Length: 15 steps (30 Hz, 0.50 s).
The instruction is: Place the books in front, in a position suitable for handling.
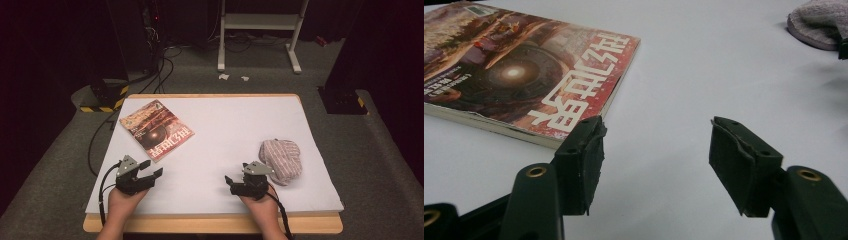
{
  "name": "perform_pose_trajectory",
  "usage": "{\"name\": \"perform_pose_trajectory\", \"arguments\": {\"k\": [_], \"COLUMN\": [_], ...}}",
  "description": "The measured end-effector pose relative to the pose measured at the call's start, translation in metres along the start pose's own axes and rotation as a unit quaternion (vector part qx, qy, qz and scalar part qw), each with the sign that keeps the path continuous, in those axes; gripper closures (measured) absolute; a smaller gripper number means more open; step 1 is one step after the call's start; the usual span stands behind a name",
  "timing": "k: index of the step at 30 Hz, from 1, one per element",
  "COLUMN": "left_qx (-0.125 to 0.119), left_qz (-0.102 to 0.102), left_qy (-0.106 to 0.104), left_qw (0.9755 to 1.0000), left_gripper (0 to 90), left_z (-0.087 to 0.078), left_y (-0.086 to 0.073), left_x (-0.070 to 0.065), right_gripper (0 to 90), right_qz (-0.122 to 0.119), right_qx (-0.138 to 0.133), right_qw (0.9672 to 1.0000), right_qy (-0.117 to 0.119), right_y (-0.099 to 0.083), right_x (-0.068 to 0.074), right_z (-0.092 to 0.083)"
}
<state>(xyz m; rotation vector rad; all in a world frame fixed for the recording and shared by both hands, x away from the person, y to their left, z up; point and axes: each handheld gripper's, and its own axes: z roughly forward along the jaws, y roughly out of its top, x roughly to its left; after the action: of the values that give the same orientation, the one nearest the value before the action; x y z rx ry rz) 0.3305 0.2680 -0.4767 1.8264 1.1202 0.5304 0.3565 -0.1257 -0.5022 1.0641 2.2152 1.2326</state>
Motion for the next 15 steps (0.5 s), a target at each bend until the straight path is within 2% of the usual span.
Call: {"name": "perform_pose_trajectory", "arguments": {"k": [4, 10, 15], "left_qx": [0.008, 0.018, 0.022], "left_qz": [0.003, 0.004, 0.01], "left_qy": [0.011, 0.016, 0.017], "left_qw": [0.9999, 0.9997, 0.9995], "left_gripper": [40.4, 40.8, 41.0], "left_z": [0.0021, 0.0045, 0.0036], "left_y": [-0.0013, -0.0035, -0.0044], "left_x": [0.0007, 0.0025, 0.0016], "right_gripper": [17.5, 18.8, 23.6], "right_qz": [0.002, 0.018, 0.015], "right_qx": [-0.003, 0.001, 0.0], "right_qw": [1.0, 0.9998, 0.9998], "right_qy": [-0.004, 0.01, 0.012], "right_y": [-0.0017, -0.0019, -0.0016], "right_x": [0.0011, -0.0019, -0.0024], "right_z": [-0.0029, -0.0037, -0.0042]}}
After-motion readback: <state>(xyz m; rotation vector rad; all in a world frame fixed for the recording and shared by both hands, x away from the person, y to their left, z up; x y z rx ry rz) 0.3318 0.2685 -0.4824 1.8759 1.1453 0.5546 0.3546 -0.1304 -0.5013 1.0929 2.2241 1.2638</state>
